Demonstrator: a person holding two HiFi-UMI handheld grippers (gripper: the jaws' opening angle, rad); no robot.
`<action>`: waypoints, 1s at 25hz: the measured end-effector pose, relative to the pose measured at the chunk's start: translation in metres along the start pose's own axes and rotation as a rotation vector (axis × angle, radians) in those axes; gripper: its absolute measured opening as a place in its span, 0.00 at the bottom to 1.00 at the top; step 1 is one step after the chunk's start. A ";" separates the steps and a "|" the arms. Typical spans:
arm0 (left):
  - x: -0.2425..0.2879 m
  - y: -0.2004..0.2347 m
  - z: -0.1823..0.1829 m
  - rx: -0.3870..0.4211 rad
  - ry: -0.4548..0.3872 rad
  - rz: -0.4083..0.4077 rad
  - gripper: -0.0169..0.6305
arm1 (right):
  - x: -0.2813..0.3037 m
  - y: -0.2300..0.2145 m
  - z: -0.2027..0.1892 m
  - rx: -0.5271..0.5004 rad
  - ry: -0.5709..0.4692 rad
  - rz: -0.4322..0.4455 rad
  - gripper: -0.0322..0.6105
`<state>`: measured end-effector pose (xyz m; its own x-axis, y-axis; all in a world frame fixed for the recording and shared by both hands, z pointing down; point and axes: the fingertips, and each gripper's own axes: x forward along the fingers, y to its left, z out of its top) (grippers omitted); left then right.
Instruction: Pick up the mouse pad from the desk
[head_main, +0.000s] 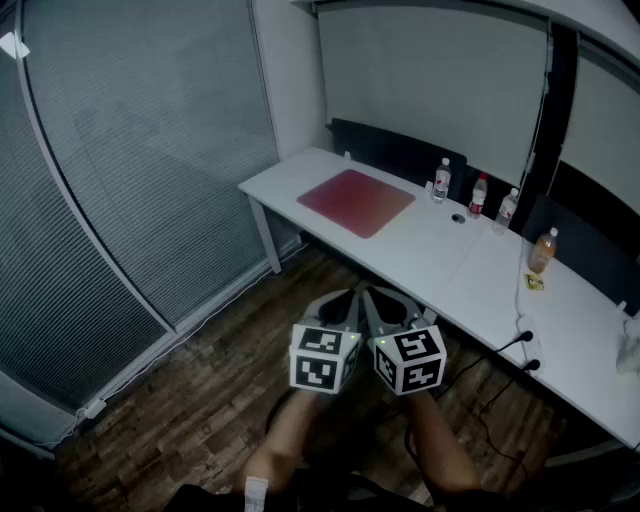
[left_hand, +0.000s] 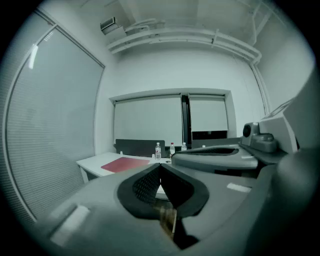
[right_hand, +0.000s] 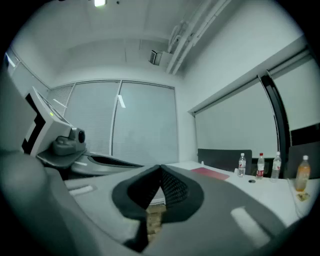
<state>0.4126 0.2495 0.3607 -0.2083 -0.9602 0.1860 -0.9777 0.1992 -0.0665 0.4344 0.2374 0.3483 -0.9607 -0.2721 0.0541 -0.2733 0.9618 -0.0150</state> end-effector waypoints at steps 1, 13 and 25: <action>0.000 0.000 -0.002 0.004 0.011 0.008 0.04 | -0.001 0.000 0.000 -0.001 0.000 0.000 0.05; 0.019 0.025 -0.008 -0.027 0.032 0.007 0.04 | 0.024 -0.007 -0.001 0.003 0.000 -0.008 0.05; 0.068 0.116 -0.006 -0.075 0.051 -0.028 0.04 | 0.123 -0.008 0.000 -0.004 0.029 -0.029 0.05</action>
<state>0.2852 0.2085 0.3712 -0.1802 -0.9548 0.2363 -0.9820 0.1883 0.0123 0.3178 0.1966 0.3549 -0.9506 -0.2991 0.0829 -0.3008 0.9536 -0.0091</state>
